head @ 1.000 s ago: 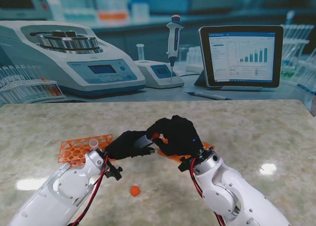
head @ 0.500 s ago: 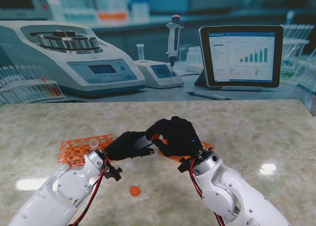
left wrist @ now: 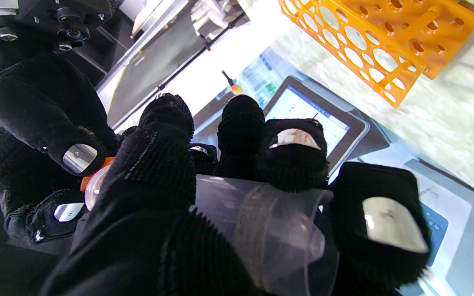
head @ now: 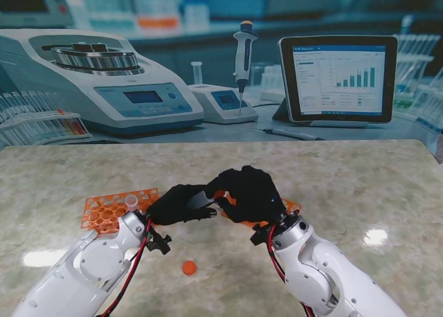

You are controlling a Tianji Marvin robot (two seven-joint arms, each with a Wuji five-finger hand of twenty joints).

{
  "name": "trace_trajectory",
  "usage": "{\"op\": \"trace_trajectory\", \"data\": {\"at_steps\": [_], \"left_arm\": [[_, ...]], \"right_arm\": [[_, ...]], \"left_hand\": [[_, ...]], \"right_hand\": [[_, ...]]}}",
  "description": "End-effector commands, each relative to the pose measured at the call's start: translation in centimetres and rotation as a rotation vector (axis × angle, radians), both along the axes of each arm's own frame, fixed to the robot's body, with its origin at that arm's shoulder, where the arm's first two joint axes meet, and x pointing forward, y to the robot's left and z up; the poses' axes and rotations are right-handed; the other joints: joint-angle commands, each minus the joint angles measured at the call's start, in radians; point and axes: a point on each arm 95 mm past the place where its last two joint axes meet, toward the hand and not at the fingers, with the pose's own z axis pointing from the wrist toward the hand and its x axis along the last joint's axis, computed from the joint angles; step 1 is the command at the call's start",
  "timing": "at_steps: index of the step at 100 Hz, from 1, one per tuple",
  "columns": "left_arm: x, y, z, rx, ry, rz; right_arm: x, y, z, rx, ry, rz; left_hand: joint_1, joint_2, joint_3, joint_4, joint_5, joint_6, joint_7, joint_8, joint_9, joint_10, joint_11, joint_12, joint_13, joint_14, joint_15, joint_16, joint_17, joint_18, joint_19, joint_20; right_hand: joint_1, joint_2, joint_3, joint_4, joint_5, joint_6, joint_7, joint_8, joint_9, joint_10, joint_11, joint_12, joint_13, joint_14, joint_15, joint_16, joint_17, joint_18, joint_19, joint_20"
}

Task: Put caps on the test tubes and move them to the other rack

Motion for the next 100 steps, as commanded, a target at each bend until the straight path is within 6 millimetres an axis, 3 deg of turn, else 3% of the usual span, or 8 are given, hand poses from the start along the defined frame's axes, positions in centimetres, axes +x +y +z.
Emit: {"op": "trace_trajectory", "data": {"at_steps": [1, 100], "left_arm": [[-0.08, -0.17, 0.28, -0.004, -0.007, -0.004], [-0.21, -0.31, 0.38, -0.01, -0.016, -0.004]], "right_arm": [[-0.38, 0.18, -0.18, 0.008, 0.009, 0.005], [-0.7, 0.51, -1.06, 0.054, 0.052, 0.019]], "left_hand": [[0.012, 0.05, 0.028, 0.015, -0.008, -0.037, 0.011, 0.029, 0.022, -0.034, 0.017, 0.009, 0.082, -0.046, 0.019, 0.014, 0.023, -0.143, 0.18, 0.011], [0.015, 0.057, 0.023, 0.008, -0.016, -0.04, 0.013, 0.031, 0.016, -0.036, 0.016, 0.01, 0.08, -0.042, 0.012, 0.017, 0.023, -0.14, 0.177, 0.009]], "right_hand": [[0.152, 0.044, 0.166, 0.06, 0.033, 0.018, 0.022, 0.013, 0.103, -0.184, 0.124, 0.027, 0.022, -0.006, 0.03, 0.006, 0.004, -0.016, 0.015, 0.019], [0.151, 0.05, 0.165, 0.062, 0.035, 0.018, 0.024, 0.015, 0.104, -0.182, 0.127, 0.028, 0.025, -0.006, 0.031, 0.009, 0.01, -0.015, 0.015, 0.03]]}}
